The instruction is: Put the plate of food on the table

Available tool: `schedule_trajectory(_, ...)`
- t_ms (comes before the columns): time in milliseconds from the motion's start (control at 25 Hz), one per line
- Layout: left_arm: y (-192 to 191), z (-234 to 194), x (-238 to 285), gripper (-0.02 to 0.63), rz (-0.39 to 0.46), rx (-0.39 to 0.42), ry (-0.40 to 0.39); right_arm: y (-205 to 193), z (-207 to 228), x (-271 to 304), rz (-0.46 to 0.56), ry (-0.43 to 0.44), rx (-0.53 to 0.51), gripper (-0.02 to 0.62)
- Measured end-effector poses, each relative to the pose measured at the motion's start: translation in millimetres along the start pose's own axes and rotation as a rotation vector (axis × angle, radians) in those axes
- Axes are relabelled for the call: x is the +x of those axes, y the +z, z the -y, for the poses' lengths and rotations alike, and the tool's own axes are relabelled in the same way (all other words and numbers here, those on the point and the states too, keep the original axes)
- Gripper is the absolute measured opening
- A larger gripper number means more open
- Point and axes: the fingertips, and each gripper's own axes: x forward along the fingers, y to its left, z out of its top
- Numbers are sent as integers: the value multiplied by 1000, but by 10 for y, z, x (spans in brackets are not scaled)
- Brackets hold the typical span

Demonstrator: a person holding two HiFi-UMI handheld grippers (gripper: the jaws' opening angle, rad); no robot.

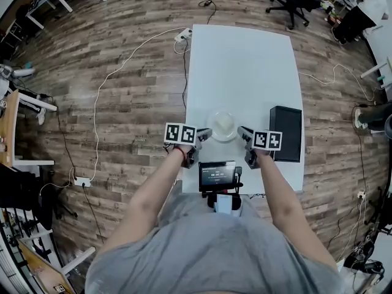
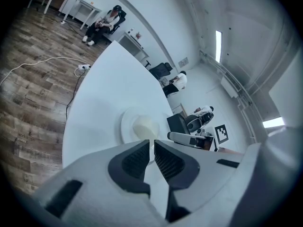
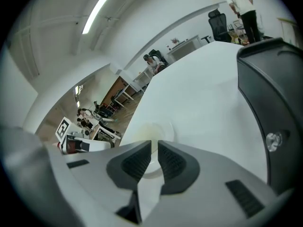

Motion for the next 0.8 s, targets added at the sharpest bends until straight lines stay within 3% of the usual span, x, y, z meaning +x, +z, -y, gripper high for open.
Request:
schedule_trajectory(120,-1,56,-24,32,28,74,-13,-51,-112,-17,-7,1,-92,41)
schedule_trajectory(280,38,224,-108,32,90,270,-41,-86,-331,-95,19,13,-230,41)
schedule_trajectory(440,-47,338,-186,32,96,443,-50,-132,-545,-226,66,15,-336,41)
schedule_trajectory(560,-63,382,-254,32,116,506,-37,-150,-626,-318,100,2,-384,41)
schedule_trajectory(800,-75,491,-428,32,172,584,-30,-200,-772,-515,177,32,-372,41)
